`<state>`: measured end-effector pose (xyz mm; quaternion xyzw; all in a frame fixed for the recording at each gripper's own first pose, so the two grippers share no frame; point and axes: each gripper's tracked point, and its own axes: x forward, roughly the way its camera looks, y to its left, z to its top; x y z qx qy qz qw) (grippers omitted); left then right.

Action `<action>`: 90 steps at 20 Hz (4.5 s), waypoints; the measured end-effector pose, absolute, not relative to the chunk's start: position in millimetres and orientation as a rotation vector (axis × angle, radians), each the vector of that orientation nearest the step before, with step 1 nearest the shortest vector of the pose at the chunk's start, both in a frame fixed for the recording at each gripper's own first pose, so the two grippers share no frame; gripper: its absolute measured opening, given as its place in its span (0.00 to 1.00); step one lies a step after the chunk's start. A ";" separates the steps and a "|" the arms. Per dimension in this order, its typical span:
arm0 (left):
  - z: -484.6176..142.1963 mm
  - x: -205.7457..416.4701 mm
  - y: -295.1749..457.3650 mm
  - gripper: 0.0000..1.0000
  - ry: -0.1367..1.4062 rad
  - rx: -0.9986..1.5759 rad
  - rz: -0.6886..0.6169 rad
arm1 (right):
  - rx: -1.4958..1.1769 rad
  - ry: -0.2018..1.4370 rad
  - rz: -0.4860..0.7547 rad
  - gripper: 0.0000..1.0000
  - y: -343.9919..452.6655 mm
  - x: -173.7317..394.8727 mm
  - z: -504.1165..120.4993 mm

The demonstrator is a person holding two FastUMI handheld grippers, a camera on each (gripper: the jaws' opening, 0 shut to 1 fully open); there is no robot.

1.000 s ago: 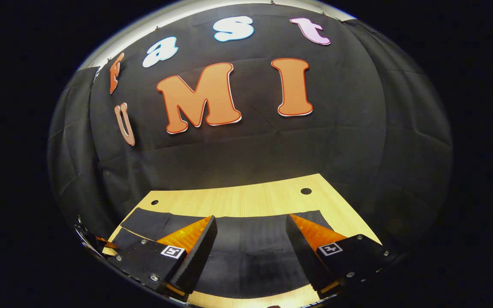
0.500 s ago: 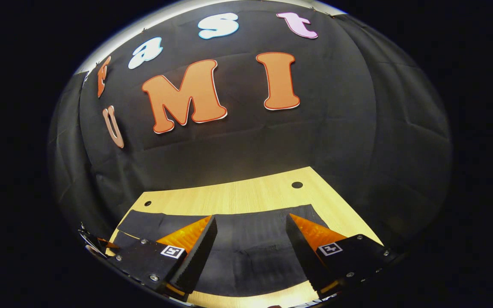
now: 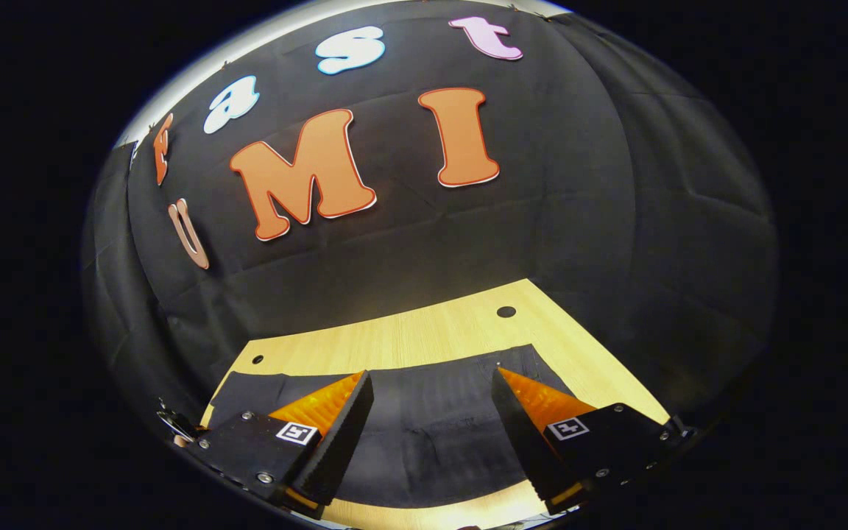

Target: Grasp the waist and the cuffs of the jeans and fold them to make the two legs overlap; first hold the waist and fold one-third of the jeans toward the cuffs, then hold the cuffs and fold the remaining one-third in the same direction to finish folding.

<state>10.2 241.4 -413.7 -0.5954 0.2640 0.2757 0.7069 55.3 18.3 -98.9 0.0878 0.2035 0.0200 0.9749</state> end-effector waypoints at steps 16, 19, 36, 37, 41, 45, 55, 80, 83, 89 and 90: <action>-365.5 -5.2 250.7 0.01 0.636 -1.236 0.542 | 0.833 0.852 -0.281 0.98 -79.0 -19.9 -293.2; -370.8 -4.5 248.5 0.01 0.655 -1.233 0.555 | 0.856 0.914 -0.351 0.99 -96.6 -18.1 -335.0; -368.5 -2.4 245.5 0.01 0.695 -1.221 0.530 | 0.871 0.916 -0.395 0.85 -118.1 25.4 -385.5; -369.3 -4.0 246.9 0.01 0.689 -1.230 0.528 | 0.833 0.909 -0.416 0.70 -120.9 24.1 -388.5; -371.6 -8.3 245.7 0.01 0.686 -1.244 0.520 | 0.829 0.872 -0.416 0.07 -122.8 26.0 -393.4; -368.2 -8.1 246.7 0.01 0.675 -1.241 0.521 | 0.892 0.871 -0.407 0.00 -117.1 27.0 -393.6; -331.4 7.2 241.9 0.01 0.743 -1.232 0.573 | 0.901 0.797 -0.289 0.00 -95.8 50.2 -317.4; -331.1 260.8 269.5 0.01 1.064 -1.034 0.632 | 0.866 0.843 -0.280 0.00 -56.7 295.1 -321.7; -347.5 291.5 278.8 0.01 1.077 -0.978 0.628 | 0.866 0.878 -0.284 0.00 -54.6 311.1 -344.3; -356.5 338.4 275.9 0.13 1.019 -0.899 0.519 | 0.782 0.871 -0.260 0.01 -51.0 316.2 -329.2; -356.4 341.4 279.6 0.42 1.012 -0.871 0.525 | 0.772 0.840 -0.242 0.00 -49.2 323.7 -326.0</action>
